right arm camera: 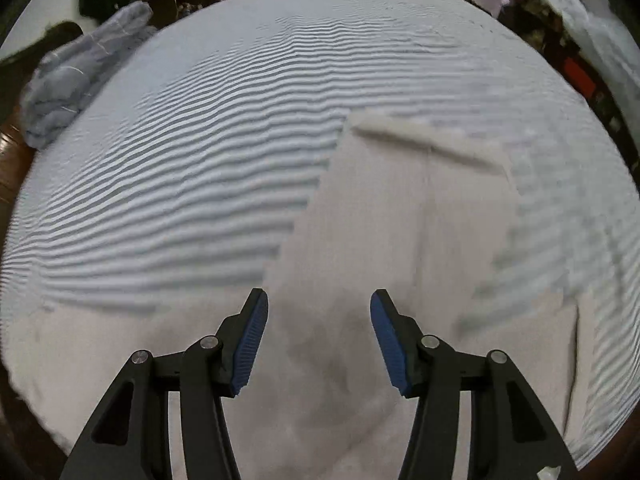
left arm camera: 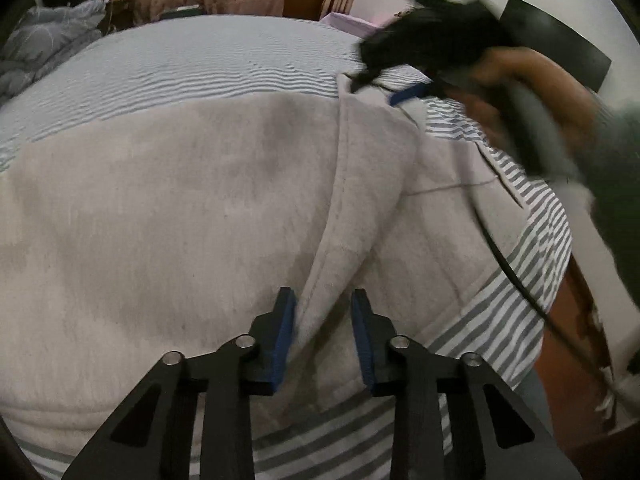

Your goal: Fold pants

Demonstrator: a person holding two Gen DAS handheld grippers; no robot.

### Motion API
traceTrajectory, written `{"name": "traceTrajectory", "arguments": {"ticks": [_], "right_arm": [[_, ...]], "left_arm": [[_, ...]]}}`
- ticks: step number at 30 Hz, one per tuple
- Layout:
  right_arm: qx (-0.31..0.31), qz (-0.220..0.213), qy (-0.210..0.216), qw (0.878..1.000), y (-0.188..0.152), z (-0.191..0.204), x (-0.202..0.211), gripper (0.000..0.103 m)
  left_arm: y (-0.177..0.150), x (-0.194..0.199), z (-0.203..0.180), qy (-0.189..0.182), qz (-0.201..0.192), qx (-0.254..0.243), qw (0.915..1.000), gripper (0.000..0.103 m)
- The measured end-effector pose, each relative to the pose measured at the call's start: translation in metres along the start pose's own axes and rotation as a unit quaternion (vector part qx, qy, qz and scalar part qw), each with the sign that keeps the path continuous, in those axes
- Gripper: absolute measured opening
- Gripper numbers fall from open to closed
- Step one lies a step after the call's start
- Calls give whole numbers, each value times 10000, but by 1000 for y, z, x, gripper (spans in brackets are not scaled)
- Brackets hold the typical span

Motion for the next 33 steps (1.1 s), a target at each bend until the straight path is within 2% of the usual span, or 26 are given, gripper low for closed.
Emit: {"name": "traceTrajectory", "arguments": {"ticks": [6, 10, 12, 14, 15, 16, 17, 18, 20, 24, 27, 29, 33], "right_arm": [[-222, -5, -704, 9973, 72, 12, -32, 51], [-481, 3, -1307, 9903, 88, 17, -49, 57], [-664, -72, -1382, 9881, 93, 13, -51, 56], [-892, -103, -1323, 9871, 96, 4, -51, 33], [-970, -113, -1280, 9870, 99, 0, -50, 28], [-1008, -112, -1231, 9872, 101, -6, -48, 15], [-1063, -94, -1100, 9882, 101, -14, -44, 7], [-1112, -105, -1007, 9886, 100, -20, -40, 6], [-1203, -303, -830, 9888, 92, -32, -22, 5], [-1422, -918, -430, 9846, 59, -74, 39, 5], [-1711, -1238, -115, 9774, 21, -116, 81, 5], [-1901, -1378, 69, 9720, -10, -147, 104, 5], [-2160, -1410, 279, 9658, -63, -188, 115, 5]], "left_arm": [[-2, -1, 10, -251, -97, 224, 9994, 19], [-4, -1, 11, -204, -187, 151, 9995, 19], [-7, 0, 8, -155, -224, 99, 9996, 19], [-7, 0, 5, -154, -241, 90, 9995, 19], [-7, 0, 5, -175, -242, 113, 9995, 19], [-8, -1, 6, -186, -240, 140, 9994, 19], [-6, -4, 6, -181, -242, 163, 9994, 18], [-6, -4, 6, -168, -256, 183, 9994, 18], [-8, -4, 6, -64, -310, 172, 9993, 16], [-9, 0, 0, 171, -411, 97, 9990, 12], [-9, 7, -4, 279, -515, 11, 9983, 10], [-8, 15, -10, 356, -624, -81, 9974, 10], [-9, 27, -19, 535, -715, -282, 9956, 10]]}}
Point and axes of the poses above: each gripper's, at about its wrist camera, not at the fingertips, and x roughly against the way its jaws point, z to its left, y to its top, the point moved 1 cm from there along -x, roughly the way its jaws point, and after that the axes turned 14 degrees about z, right-handed, at the moved point
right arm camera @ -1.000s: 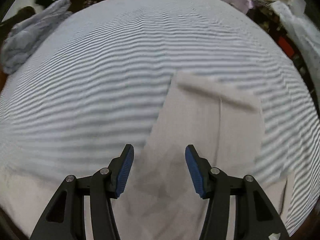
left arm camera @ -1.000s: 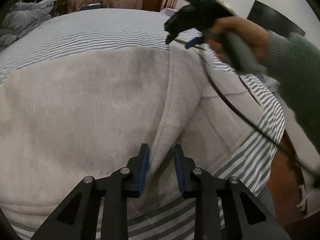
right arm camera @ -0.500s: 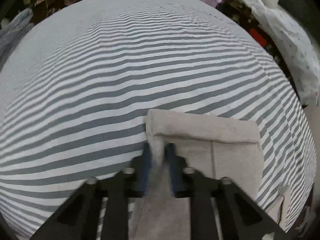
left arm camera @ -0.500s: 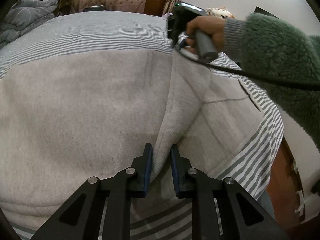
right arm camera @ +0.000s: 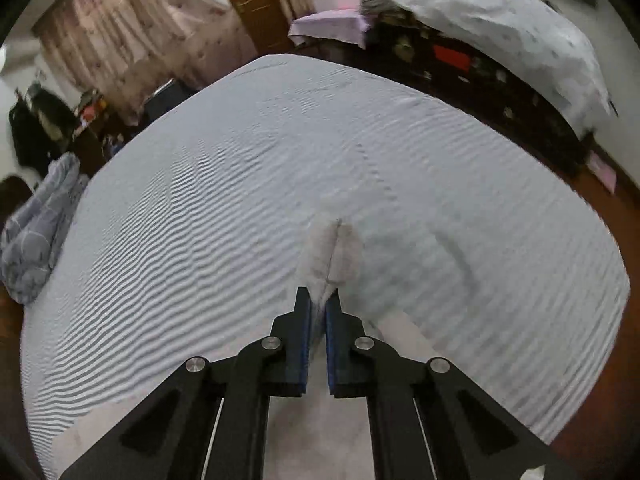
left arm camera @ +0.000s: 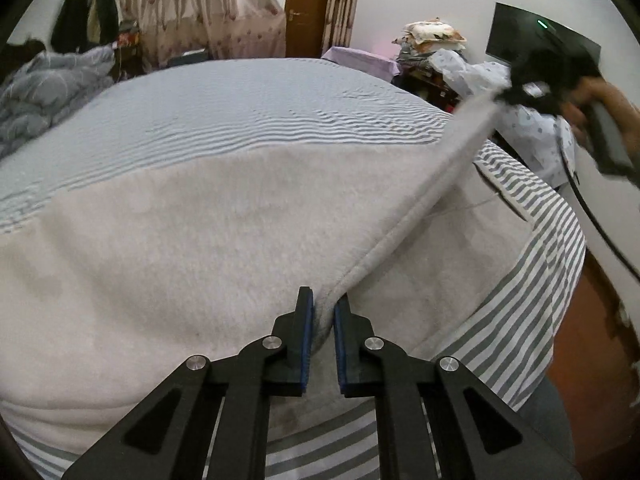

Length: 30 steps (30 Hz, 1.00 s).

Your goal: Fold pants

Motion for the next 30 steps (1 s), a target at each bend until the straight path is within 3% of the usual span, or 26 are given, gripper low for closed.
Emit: {"name": "traceTrajectory", "arguments": {"ticks": [6, 11, 25, 27, 28, 30], "right_arm": [[-502, 368, 168, 9979, -54, -76, -22, 5], [-940, 723, 307, 9925, -70, -116, -65, 5], [-996, 593, 350, 9926, -98, -133, -68, 5], [-1055, 569, 308, 9923, -96, -134, -66, 5], [-1057, 558, 290, 9924, -97, -135, -65, 5], [-1064, 531, 294, 9925, -99, -135, -65, 5]], "left_arm": [[-10, 9, -12, 201, 36, -357, 9992, 10], [-23, 6, -22, 368, 201, -674, 9968, 10], [-36, 7, -23, 383, 340, -699, 9962, 10], [-39, 5, -20, 207, 443, -617, 9969, 0], [-41, 4, -21, 72, 502, -595, 9969, 0], [-45, 2, -27, 213, 497, -688, 9962, 0]]}}
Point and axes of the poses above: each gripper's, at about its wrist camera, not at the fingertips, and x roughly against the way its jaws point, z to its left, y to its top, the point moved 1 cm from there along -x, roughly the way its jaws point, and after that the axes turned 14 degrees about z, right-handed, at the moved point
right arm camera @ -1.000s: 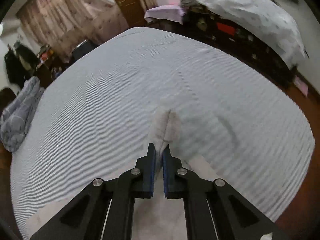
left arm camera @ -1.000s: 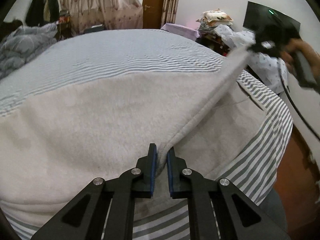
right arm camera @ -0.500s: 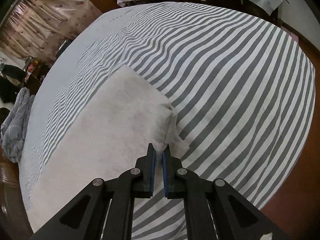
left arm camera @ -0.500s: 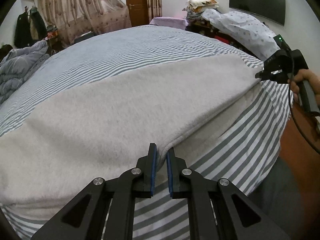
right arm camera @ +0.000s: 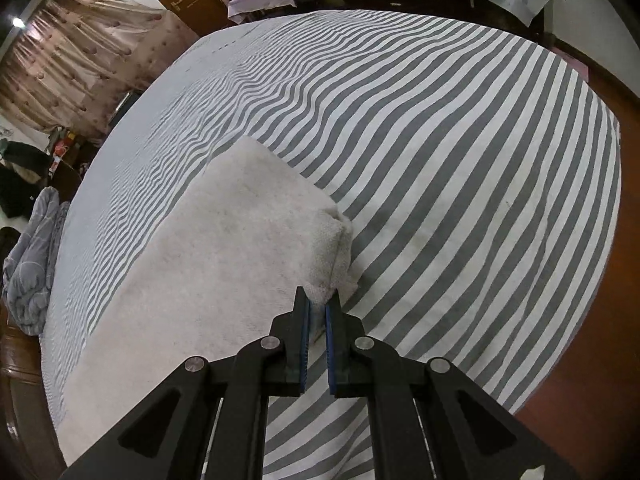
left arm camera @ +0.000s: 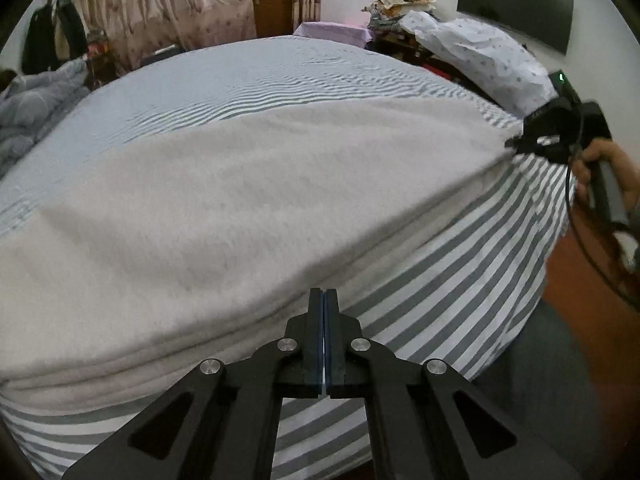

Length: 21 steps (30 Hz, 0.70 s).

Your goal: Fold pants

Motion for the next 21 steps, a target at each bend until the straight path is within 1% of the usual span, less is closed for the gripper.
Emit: {"name": "traceTrajectory", "arguments": {"ticks": [1, 2, 3, 4, 5, 7, 8, 10, 12, 14, 15, 17, 19, 21], "right_arm": [[37, 21, -55, 10000, 0, 1, -3, 7], [99, 79, -205, 9997, 1, 3, -8, 12], [49, 85, -240, 9997, 2, 2, -10, 15], [1, 92, -252, 9996, 4, 2, -11, 22], [-47, 113, -281, 9995, 5, 1, -12, 32], [-81, 121, -401, 9991, 7, -1, -11, 38], [-86, 137, -386, 9991, 7, -2, -11, 39], [-115, 226, -292, 9993, 6, -4, -8, 41], [-225, 190, -244, 9993, 2, -7, 1, 42], [-243, 84, -255, 9993, -2, -5, 14, 42], [-213, 13, -279, 9994, -3, -1, 21, 42], [-96, -142, -357, 9992, -6, 10, 37, 42], [130, -281, -335, 9990, -9, 30, 51, 43], [481, -315, -277, 9980, -10, 62, 58, 43]], "left_arm": [[-1, 0, -2, -51, -29, -59, 10000, 0], [0, 0, -2, -124, -38, -47, 9999, 0], [1, 2, -2, -203, -15, 2, 9998, 0], [3, 2, -1, -299, 26, 53, 9995, 0], [4, 3, 1, -454, 69, 103, 9989, 2], [7, 6, 7, -673, 109, 286, 9973, 4], [7, 8, 10, -741, 133, 332, 9966, 5], [9, 14, 17, -767, 78, 492, 9958, 6], [13, 24, 33, -782, -32, 770, 9940, 11], [17, 34, 52, -723, -186, 1066, 9915, 18], [19, 40, 65, -692, -286, 1241, 9894, 19], [24, 49, 89, -514, -458, 1531, 9858, 19], [31, 55, 116, -136, -539, 1785, 9824, 22], [35, 55, 138, -4, -535, 2031, 9777, 24]]}}
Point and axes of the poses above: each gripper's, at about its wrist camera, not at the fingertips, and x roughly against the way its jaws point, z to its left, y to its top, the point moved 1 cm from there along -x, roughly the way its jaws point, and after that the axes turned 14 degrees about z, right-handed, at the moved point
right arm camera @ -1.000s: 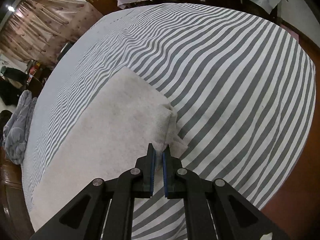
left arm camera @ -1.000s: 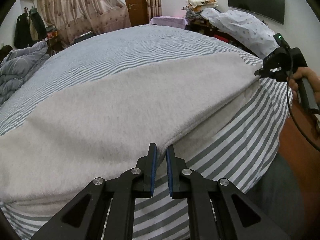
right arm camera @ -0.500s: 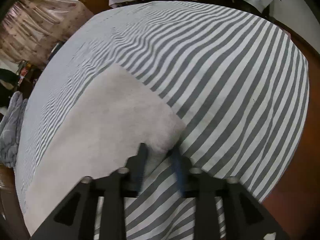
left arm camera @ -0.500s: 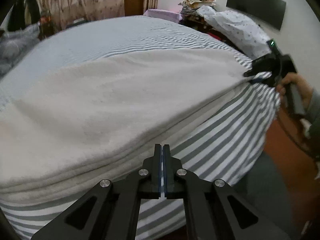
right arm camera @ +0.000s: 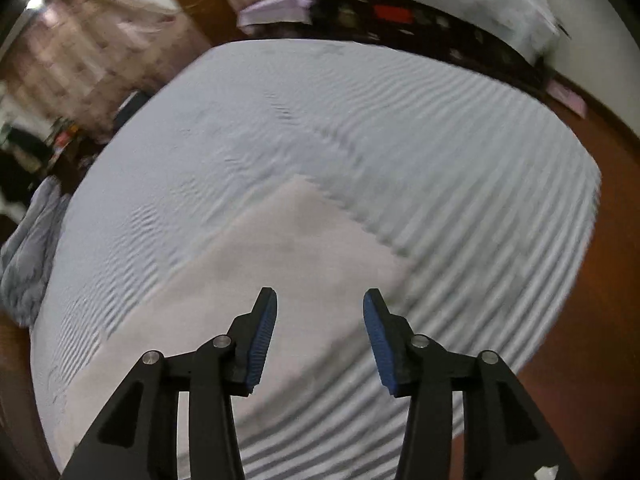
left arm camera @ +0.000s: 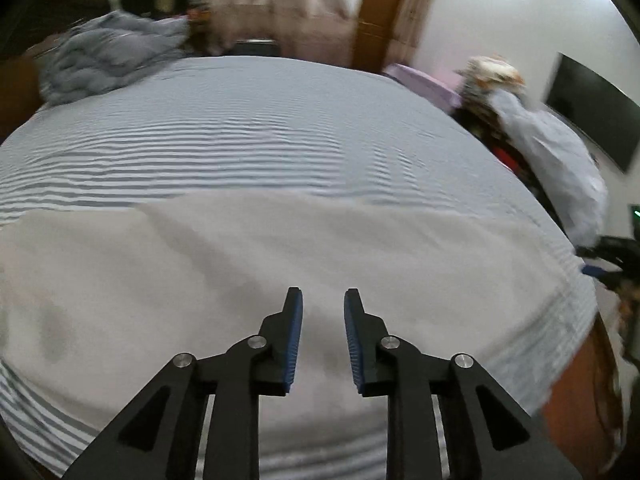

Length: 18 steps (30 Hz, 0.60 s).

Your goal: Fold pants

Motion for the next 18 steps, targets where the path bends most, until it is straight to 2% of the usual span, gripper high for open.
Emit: {"name": "traceTrajectory", "arguments": {"ticks": [4, 8, 9, 11, 13, 16, 18], "right_arm": [[1086, 336, 423, 9926, 7, 94, -10, 47], [2014, 1070, 1060, 9678, 10, 192, -41, 47], [2250, 1447, 1321, 9545, 10, 225, -56, 47], [2543, 1859, 1539, 9365, 11, 271, -79, 47], [2912, 2169, 1566, 9185, 12, 316, -104, 47], [3190, 2669, 1612, 8950, 4, 368, -140, 47], [3285, 3095, 1737, 8753, -14, 402, -162, 47]], "left_arm": [[18, -16, 31, 136, 189, 423, 9988, 25], [12, -35, 49, 201, 395, 645, 9969, 25], [9, -38, 52, 210, 436, 665, 9966, 25], [0, -45, 58, 269, 559, 695, 9957, 25], [-12, -54, 65, 251, 725, 746, 9943, 25], [-25, -53, 61, 292, 561, 615, 9961, 25], [-30, -53, 59, 373, 554, 557, 9962, 25]]}}
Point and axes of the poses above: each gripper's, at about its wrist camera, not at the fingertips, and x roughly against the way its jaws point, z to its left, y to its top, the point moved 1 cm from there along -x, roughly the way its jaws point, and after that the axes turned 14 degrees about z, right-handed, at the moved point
